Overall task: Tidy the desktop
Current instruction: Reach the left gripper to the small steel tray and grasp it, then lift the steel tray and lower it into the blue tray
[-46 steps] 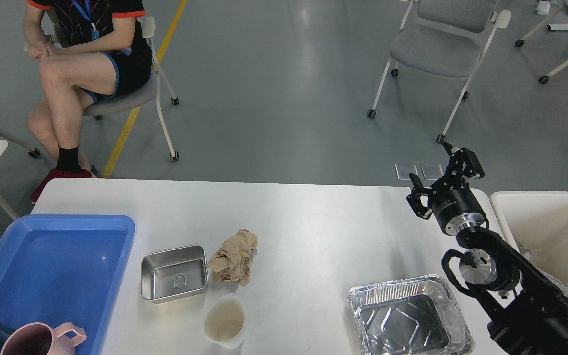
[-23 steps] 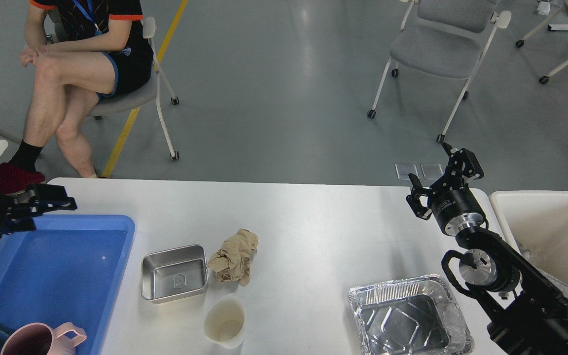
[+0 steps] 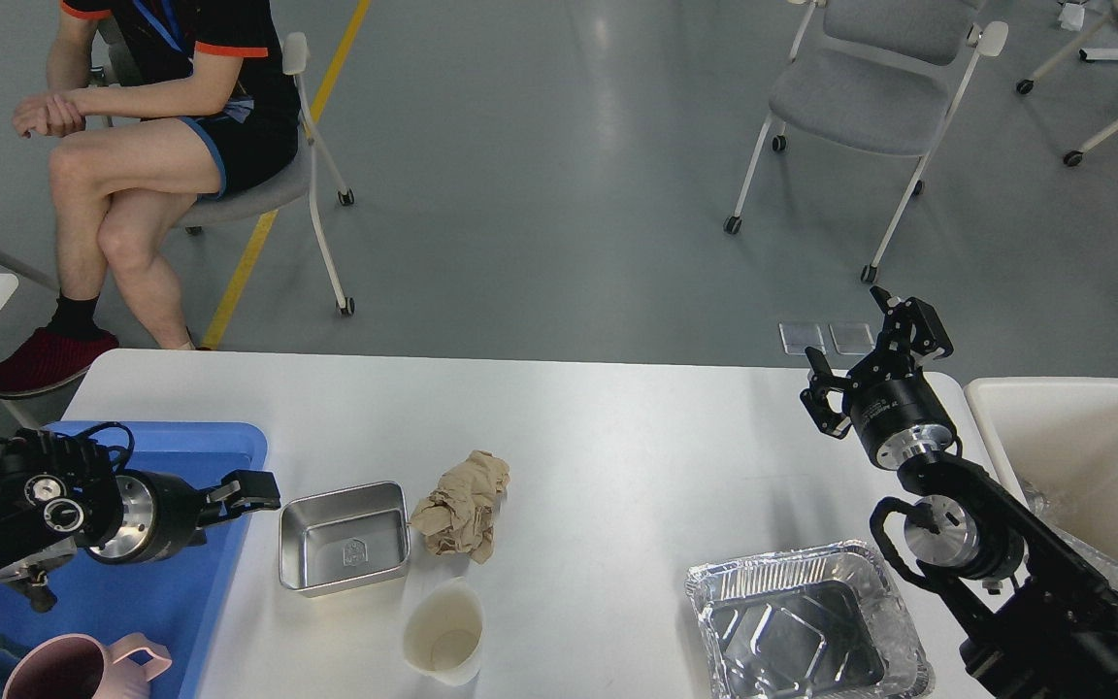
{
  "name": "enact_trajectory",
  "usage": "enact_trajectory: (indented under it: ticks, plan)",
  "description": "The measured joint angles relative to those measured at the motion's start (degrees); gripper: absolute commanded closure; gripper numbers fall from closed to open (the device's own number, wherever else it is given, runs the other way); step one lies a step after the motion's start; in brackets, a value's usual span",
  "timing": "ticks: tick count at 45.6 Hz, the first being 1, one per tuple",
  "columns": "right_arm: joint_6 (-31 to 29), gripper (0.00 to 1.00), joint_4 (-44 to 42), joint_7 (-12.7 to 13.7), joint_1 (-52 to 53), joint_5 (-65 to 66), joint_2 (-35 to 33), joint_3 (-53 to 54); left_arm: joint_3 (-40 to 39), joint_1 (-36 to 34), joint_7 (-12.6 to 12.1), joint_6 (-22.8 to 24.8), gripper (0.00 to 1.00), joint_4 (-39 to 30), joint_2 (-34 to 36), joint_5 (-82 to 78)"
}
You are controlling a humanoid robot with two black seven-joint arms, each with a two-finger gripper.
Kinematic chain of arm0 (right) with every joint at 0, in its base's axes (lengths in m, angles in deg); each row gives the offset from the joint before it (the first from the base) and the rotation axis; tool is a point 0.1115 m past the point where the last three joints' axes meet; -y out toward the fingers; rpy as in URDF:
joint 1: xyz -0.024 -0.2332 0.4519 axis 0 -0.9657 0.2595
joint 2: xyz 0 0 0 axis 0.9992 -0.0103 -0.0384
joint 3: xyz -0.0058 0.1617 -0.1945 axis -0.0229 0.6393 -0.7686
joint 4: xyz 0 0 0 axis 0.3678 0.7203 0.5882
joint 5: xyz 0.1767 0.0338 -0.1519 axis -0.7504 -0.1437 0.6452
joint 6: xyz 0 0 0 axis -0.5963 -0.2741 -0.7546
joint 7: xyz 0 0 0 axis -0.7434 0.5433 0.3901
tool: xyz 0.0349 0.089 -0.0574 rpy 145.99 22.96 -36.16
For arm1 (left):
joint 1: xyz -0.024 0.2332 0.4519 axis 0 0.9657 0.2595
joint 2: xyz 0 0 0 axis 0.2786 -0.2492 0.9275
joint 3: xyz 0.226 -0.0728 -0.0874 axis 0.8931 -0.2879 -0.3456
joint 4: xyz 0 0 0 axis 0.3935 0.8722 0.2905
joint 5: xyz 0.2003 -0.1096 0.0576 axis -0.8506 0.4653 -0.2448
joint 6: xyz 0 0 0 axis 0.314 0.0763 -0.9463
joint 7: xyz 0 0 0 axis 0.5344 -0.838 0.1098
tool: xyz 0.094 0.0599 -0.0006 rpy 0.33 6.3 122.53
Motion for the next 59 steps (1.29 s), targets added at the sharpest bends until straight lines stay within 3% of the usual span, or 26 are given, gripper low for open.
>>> enact_trajectory:
  ticks: [18,23,33,38,42,48,59]
  plan:
    - [0.00,0.00,-0.01,0.00,-0.08,0.00,0.00,-0.05,0.16,2.04,0.16,-5.29,0.17,1.90,-6.36,-0.40]
    - [0.00,0.00,-0.04,0.00,-0.10,0.00,0.00,-0.05,0.16,3.23,0.10,-5.87,0.32,2.22,-6.83,-1.53]
    - [0.00,0.00,-0.09,0.00,-0.20,0.00,0.00,-0.10,0.16,5.21,0.09,-6.03,0.54,3.10,-7.78,-2.45]
    - [0.00,0.00,-0.10,0.00,-0.26,0.00,0.00,-0.13,0.18,5.68,-0.64,-6.03,0.83,3.97,-8.47,-2.50]
    - [0.00,0.00,-0.10,0.00,-0.26,0.00,0.00,-0.13,0.24,6.13,-3.69,-6.02,1.00,5.41,-9.66,-2.51]
    - [0.00,0.00,-0.10,0.00,-0.32,0.00,0.00,-0.13,0.21,6.17,-8.69,-5.70,1.00,6.53,-10.38,-2.50]
    - [0.00,0.00,-0.10,0.00,-0.35,0.00,0.00,-0.13,0.13,5.17,-10.11,-5.38,1.00,6.20,-10.35,-2.44]
